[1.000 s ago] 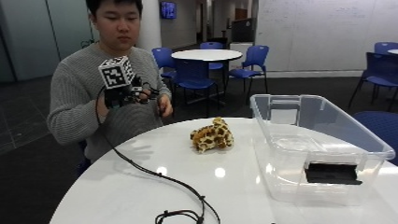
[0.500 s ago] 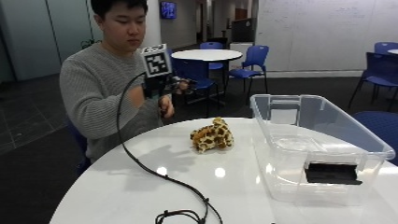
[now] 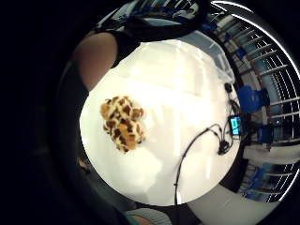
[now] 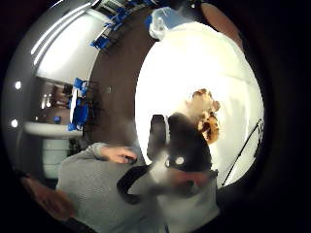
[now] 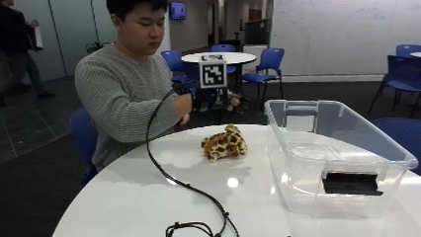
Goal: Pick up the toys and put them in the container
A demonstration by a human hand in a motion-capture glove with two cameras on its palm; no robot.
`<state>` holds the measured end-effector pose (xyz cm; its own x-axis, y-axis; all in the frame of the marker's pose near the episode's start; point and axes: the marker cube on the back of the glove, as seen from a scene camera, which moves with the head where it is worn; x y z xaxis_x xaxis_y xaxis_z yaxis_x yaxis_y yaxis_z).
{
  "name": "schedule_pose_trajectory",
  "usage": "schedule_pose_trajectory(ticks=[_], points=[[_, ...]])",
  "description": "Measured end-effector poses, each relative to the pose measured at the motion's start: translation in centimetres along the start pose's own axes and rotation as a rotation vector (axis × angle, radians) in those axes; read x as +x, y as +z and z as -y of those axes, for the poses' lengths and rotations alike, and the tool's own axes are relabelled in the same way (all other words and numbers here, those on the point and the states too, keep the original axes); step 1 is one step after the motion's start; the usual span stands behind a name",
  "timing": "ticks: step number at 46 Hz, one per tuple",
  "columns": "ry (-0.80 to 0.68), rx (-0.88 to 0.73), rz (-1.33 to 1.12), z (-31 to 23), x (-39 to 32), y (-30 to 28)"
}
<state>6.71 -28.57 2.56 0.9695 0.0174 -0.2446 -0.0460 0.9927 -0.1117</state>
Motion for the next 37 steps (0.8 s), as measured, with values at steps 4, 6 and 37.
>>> schedule_pose_trajectory(ticks=[4,6,37], points=[[0.035,-0.096,0.028,0.1,-1.1,4.8],[0.051,-0.143,0.074,0.1,-1.9,7.0],[0.033,-0.032,0.148,0.2,-4.6,12.7]])
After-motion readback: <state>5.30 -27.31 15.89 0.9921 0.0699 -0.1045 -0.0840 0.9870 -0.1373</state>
